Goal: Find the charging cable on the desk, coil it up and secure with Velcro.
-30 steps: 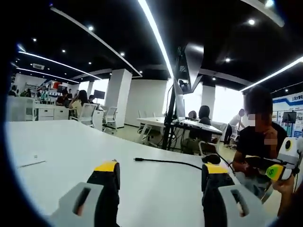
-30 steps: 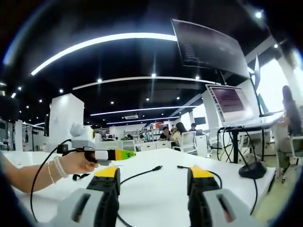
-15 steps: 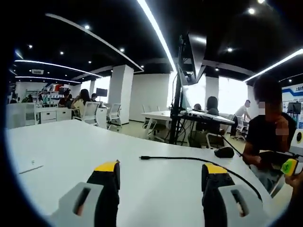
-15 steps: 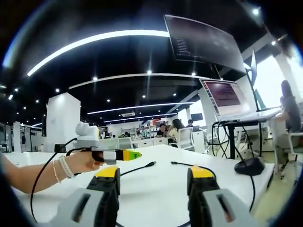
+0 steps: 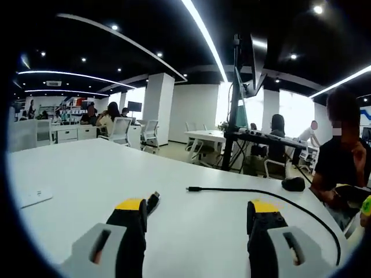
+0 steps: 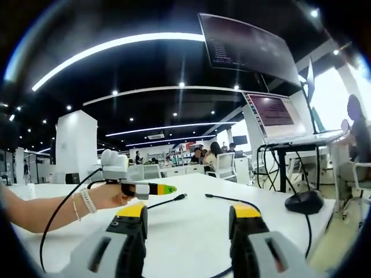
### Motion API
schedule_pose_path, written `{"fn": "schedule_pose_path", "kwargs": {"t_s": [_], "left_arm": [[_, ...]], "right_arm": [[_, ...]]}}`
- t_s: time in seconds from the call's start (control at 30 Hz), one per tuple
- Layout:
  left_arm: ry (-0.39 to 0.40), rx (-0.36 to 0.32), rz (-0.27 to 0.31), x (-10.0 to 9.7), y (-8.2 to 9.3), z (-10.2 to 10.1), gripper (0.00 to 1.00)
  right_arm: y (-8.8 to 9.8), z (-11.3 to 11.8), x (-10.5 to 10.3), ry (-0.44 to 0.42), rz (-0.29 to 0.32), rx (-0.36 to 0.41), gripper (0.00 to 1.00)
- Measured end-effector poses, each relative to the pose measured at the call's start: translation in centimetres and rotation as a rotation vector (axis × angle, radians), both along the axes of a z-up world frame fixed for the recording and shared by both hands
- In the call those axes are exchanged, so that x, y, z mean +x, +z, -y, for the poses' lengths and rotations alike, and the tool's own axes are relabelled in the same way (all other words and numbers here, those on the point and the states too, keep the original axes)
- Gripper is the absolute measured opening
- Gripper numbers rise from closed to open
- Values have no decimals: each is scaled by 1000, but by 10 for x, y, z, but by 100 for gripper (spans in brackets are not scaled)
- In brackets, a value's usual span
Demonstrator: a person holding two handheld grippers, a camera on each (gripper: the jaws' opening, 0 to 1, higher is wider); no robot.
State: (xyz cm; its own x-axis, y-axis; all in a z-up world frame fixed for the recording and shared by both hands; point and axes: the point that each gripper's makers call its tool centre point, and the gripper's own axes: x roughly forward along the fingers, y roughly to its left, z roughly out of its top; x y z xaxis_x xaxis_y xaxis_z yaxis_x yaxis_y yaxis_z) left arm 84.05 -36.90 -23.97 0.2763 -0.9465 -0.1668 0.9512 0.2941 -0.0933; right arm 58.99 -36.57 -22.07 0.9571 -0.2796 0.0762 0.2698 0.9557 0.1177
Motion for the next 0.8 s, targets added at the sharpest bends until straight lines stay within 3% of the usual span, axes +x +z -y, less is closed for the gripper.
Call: {"fn": "schedule_pose_path", "kwargs": {"t_s": [0.17,0.27,0.63,0.8], "left_arm": [[20,9,14,10,-2,2,70],[48,55,44,22,-10,3,70],[100,55,-6,48,-30,9,69],[117,77,22,54,-38,16,66]], "right_arm": [[1,2,5,4,-4,-1,57],[2,3,7,11,-8,-7,57],[7,12,11,8,-14,-11,57],[7,14,12,6,-13,-13,57]]}}
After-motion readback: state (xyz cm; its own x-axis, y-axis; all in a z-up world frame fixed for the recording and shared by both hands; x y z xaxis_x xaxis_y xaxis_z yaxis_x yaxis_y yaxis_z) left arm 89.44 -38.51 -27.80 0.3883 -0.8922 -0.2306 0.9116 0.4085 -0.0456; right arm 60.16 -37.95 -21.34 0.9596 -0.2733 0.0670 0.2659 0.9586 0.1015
